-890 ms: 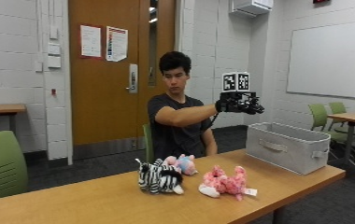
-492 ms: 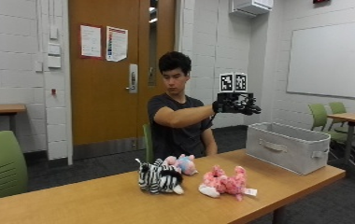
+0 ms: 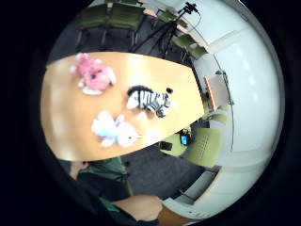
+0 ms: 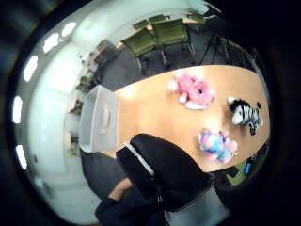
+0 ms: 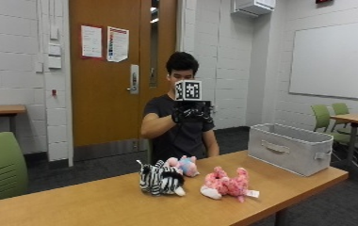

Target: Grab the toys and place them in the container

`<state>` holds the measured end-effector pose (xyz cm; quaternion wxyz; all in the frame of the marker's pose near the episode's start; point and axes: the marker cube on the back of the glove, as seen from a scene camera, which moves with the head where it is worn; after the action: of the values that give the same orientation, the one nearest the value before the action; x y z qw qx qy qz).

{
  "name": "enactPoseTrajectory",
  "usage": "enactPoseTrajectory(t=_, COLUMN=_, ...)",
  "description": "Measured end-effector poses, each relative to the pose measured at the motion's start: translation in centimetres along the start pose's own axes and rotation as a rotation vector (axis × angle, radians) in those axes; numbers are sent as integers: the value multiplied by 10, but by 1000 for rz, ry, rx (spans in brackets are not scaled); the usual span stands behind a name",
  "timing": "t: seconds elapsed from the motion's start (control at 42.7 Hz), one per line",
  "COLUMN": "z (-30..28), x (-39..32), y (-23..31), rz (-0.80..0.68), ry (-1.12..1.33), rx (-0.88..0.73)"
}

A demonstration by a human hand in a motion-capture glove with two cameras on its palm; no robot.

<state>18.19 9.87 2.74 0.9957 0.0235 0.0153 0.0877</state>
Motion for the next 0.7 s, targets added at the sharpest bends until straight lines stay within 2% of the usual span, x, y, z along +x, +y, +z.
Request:
enactPoseTrajectory(t=0.187, z=68, x=44, y=21, rz=1, ry=6, rx=-48)
enactPoseTrajectory(t=0.422, z=145, x=58, y=48, rz=61, ry=-26, rx=-150)
enactPoseTrajectory(t=0.703, z=190, x=68, y=69, rz=94, ry=-3, rx=-204)
